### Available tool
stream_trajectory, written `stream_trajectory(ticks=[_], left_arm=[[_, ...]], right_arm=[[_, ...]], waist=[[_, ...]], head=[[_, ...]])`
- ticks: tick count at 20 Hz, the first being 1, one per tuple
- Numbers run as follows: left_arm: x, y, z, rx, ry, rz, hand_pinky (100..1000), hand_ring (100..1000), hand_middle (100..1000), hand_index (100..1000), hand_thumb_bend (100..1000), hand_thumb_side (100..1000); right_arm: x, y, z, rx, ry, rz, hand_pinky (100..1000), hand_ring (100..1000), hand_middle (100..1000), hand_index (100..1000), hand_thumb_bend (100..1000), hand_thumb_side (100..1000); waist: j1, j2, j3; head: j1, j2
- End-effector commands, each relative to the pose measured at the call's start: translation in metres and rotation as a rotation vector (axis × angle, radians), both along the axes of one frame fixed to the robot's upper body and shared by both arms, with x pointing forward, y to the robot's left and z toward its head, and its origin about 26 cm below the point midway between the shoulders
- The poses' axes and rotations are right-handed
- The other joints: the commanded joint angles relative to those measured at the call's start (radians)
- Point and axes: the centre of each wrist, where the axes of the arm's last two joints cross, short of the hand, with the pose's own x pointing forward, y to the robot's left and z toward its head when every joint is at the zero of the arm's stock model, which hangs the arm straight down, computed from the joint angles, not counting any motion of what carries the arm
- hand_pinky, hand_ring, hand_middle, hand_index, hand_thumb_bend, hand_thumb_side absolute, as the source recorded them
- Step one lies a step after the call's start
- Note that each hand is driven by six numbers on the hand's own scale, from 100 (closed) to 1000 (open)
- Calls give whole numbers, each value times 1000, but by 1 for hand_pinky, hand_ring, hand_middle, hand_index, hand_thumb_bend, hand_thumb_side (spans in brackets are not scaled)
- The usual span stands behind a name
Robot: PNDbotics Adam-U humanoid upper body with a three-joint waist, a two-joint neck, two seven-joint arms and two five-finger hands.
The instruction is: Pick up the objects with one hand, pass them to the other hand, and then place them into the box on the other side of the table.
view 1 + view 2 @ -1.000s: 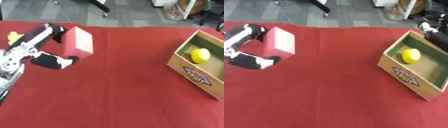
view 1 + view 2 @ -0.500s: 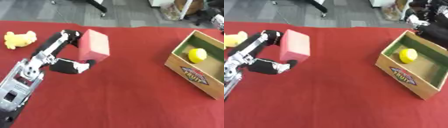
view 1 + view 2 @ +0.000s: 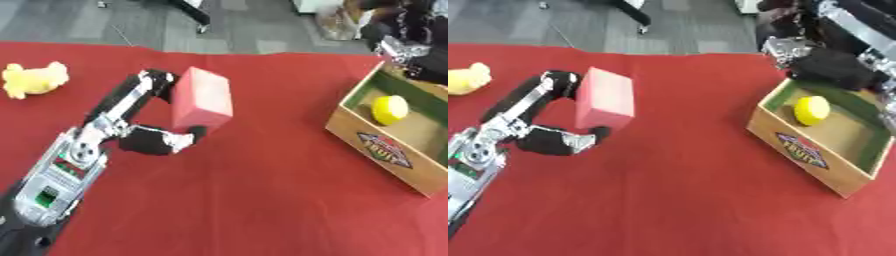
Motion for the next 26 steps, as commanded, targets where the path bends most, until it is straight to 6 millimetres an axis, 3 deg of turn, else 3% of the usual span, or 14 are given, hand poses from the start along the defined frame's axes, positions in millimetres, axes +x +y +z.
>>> stream_trajectory(ticks=[1, 13, 20, 26], left_arm=[[0, -6, 4, -1, -31, -21, 718, 622, 550, 460, 100, 150], [1, -15, -1, -9, -64, -41, 721, 623, 549, 457, 100, 132], [0, -17, -2, 5, -111, -47, 721, 624, 552, 456, 100, 109], [1, -21, -5, 19, -140, -53, 721, 624, 552, 456, 100, 102]], right_arm=[[-5, 13, 10, -94, -28, 53, 885, 820, 888, 944, 100, 494], [-12, 59, 12, -271, -7, 166, 893, 843, 899, 951, 114, 471], [-13, 73, 11, -357, -28, 178, 900, 866, 901, 950, 207, 295], [-10, 84, 8, -412, -42, 181, 903, 872, 903, 955, 248, 260]], waist=[[-2, -26, -2], [-12, -31, -2], [-14, -33, -2], [-16, -34, -4]], head=[[-10, 5], [-19, 15], [-21, 21], [-23, 24]])
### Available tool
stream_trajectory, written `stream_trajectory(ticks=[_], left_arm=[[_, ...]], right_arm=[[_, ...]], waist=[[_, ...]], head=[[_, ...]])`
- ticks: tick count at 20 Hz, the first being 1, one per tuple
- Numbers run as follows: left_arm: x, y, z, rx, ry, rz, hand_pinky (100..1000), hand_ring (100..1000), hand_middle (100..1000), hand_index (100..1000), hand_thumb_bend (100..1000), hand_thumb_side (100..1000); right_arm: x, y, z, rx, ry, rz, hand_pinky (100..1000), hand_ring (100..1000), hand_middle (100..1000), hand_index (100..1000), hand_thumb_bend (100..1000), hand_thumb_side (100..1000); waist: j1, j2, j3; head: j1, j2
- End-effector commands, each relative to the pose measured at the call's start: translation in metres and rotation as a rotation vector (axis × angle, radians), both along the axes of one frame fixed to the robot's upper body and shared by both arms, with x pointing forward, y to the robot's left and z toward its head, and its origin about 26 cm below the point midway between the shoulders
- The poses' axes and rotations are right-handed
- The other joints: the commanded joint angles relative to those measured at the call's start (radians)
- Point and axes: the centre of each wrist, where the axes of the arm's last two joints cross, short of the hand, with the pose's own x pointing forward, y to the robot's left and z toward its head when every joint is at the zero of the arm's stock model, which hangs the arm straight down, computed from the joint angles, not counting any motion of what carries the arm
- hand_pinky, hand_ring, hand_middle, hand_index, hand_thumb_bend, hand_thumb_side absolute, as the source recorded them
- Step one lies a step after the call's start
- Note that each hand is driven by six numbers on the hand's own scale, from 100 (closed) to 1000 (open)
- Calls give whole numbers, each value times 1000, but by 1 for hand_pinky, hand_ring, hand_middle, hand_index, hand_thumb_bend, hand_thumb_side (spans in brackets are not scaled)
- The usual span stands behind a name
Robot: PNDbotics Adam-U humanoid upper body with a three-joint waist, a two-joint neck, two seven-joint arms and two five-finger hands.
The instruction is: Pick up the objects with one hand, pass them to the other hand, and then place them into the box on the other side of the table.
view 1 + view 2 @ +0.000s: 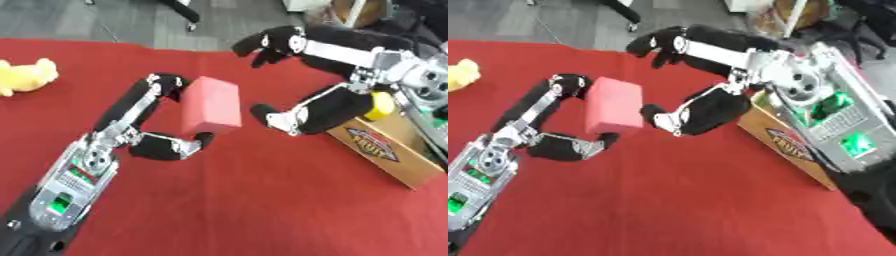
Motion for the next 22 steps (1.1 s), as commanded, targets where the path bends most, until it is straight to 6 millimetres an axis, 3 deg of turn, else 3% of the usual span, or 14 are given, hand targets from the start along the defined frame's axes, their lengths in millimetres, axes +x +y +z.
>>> stream_trajectory(ticks=[1, 22], left_arm=[[0, -5, 6, 3, -38, -18, 721, 624, 552, 455, 100, 103], [-2, -12, 4, -31, -48, -2, 713, 617, 543, 448, 100, 100]], right_arm=[[0, 4, 5, -24, -31, 1, 904, 875, 905, 957, 258, 266], [8, 28, -12, -82, -71, -17, 914, 891, 911, 953, 301, 333]], waist=[[2, -27, -3], [-1, -25, -4]], head=[[-3, 6], [-5, 16]])
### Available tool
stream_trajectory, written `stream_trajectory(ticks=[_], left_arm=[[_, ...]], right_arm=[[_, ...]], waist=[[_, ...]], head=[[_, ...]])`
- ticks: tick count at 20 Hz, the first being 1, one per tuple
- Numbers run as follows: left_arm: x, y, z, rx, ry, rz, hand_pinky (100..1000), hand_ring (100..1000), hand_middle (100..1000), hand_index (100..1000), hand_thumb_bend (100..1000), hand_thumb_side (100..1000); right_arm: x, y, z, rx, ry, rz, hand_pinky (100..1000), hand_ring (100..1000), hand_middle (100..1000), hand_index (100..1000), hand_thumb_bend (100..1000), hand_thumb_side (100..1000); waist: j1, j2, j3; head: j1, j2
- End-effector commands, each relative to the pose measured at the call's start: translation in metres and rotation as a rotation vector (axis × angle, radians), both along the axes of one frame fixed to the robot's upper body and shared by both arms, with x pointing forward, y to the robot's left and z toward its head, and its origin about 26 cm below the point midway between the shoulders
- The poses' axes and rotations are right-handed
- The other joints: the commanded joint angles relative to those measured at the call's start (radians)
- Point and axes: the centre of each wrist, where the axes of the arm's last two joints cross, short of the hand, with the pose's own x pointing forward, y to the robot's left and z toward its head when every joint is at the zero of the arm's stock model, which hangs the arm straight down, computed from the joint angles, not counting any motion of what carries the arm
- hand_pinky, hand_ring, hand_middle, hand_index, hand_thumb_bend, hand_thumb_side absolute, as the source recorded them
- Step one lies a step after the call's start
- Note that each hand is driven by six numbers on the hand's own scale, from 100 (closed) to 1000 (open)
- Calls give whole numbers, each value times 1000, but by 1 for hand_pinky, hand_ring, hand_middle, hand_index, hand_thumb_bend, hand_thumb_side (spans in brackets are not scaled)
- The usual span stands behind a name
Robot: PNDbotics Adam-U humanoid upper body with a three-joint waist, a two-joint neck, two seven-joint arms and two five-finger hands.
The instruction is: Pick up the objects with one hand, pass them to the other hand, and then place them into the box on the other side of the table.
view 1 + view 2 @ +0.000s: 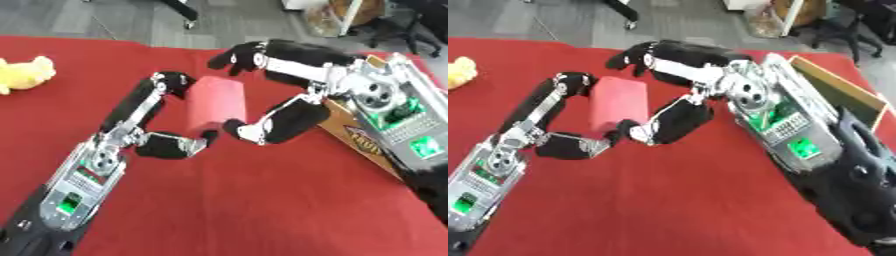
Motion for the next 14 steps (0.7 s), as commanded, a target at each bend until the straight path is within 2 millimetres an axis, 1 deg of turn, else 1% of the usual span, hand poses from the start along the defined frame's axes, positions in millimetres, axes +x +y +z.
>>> stream_trajectory(ticks=[1, 6, 12, 14], left_arm=[[-1, -4, 8, -8, -27, -10, 713, 616, 542, 447, 100, 100], [-2, -5, 9, -14, -28, -12, 712, 615, 541, 449, 100, 100], [-5, -7, 12, -15, -41, -26, 712, 616, 542, 451, 100, 100], [-5, -8, 12, -17, -45, -28, 712, 615, 541, 451, 100, 100]], right_arm=[[0, 0, 3, -9, -28, -5, 914, 891, 911, 953, 299, 336], [2, 3, 1, -18, -33, -8, 916, 895, 912, 953, 310, 341], [9, 5, -4, -32, -39, -30, 916, 896, 913, 954, 326, 358], [11, 6, -6, -32, -33, -35, 918, 896, 914, 956, 309, 366]], waist=[[3, -25, -1], [2, -25, 0], [1, -24, 3], [1, -23, 4]], head=[[-4, 8], [-4, 10], [-5, 10], [-7, 10]])
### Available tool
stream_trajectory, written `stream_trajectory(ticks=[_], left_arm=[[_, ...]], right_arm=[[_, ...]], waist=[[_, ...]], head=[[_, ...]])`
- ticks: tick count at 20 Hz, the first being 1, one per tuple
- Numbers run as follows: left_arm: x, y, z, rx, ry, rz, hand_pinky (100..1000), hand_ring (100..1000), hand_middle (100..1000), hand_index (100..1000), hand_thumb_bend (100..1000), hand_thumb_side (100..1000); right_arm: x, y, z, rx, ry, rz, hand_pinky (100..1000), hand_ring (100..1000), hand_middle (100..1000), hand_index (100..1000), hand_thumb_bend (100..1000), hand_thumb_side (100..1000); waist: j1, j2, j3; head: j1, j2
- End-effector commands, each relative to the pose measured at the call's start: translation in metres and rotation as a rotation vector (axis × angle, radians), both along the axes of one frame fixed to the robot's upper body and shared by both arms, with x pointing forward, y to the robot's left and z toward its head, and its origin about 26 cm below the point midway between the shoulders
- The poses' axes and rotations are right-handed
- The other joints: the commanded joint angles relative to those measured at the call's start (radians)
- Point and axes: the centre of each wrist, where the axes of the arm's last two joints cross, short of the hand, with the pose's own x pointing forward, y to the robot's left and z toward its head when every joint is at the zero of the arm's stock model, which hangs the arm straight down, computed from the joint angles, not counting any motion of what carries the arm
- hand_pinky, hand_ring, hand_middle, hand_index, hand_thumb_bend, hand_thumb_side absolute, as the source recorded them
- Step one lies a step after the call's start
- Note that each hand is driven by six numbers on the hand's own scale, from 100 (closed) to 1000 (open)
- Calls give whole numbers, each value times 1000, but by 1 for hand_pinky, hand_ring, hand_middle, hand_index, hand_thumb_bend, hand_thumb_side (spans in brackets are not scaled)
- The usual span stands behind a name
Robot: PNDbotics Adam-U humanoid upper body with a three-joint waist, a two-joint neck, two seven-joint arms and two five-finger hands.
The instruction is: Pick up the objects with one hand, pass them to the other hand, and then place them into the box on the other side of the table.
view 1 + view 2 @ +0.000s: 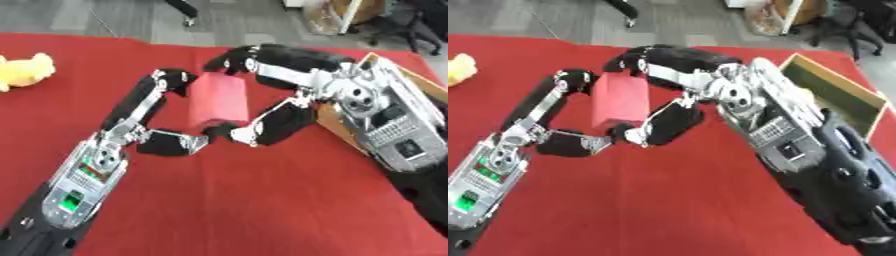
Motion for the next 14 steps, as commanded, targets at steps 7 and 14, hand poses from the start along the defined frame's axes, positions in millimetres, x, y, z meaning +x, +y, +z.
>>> stream_trajectory(ticks=[7, 14], left_arm=[[-5, -6, 12, -9, -46, -24, 711, 614, 540, 451, 100, 100], [-5, -8, 13, -20, -44, -25, 711, 612, 538, 454, 100, 100]], right_arm=[[6, 3, 1, 15, -2, -15, 914, 884, 896, 928, 274, 375], [5, 3, 1, 60, 3, -23, 905, 849, 794, 813, 203, 323]], waist=[[2, -23, 2], [1, -22, 3]], head=[[-7, 2], [-7, 4]])
